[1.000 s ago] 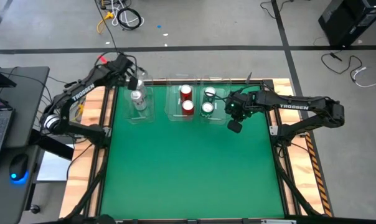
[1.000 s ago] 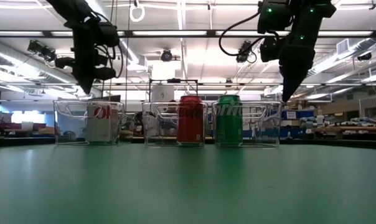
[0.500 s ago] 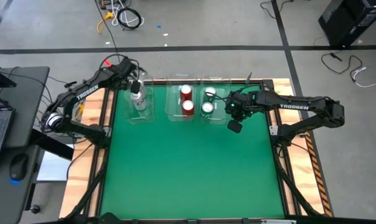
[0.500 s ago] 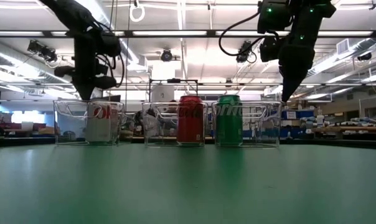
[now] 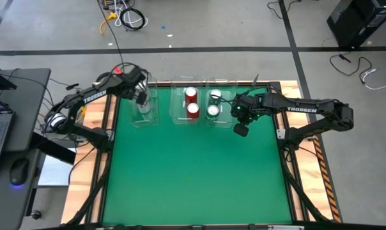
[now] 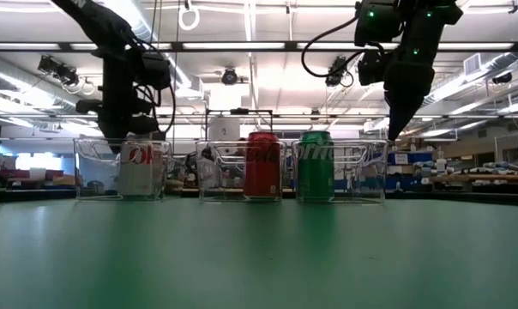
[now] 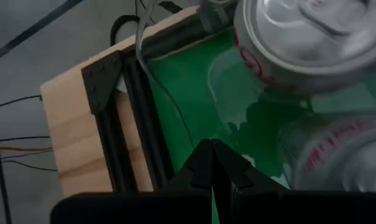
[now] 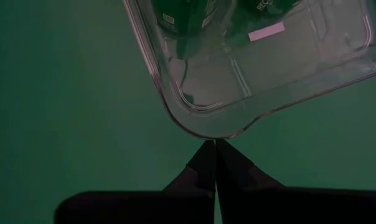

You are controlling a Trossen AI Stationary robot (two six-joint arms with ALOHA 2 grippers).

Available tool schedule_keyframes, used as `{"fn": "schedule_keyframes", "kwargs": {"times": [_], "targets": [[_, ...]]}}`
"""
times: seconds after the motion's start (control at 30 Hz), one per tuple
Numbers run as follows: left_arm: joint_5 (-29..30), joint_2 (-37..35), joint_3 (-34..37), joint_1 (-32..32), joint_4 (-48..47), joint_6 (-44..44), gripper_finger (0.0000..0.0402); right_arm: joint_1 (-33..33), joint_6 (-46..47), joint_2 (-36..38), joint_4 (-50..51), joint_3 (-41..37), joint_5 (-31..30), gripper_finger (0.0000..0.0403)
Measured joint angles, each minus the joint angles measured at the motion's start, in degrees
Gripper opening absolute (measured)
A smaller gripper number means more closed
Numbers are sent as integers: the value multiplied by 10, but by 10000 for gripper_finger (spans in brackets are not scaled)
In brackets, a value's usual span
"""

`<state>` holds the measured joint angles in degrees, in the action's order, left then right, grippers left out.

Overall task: Sort soda cans
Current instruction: Adjust the left transparent bin

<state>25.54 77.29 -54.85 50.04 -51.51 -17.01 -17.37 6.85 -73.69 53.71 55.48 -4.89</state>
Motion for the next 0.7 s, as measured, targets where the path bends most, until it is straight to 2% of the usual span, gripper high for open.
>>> {"fn": "schedule_keyframes", "kwargs": {"times": [0.23, 0.43, 0.57, 0.7], "targets": [[51, -22, 7, -33, -90, -86, 0, 0, -3, 0, 1, 0, 0, 0], [36, -39, 8, -89, -73, -87, 0, 0, -9, 0, -1, 0, 0, 0], [7, -60, 8, -125, -39, -87, 0, 0, -9, 0, 0, 0, 0, 0], [-58, -73, 7, -166, 37, -85, 0, 0, -9, 0, 0, 0, 0, 0]]}}
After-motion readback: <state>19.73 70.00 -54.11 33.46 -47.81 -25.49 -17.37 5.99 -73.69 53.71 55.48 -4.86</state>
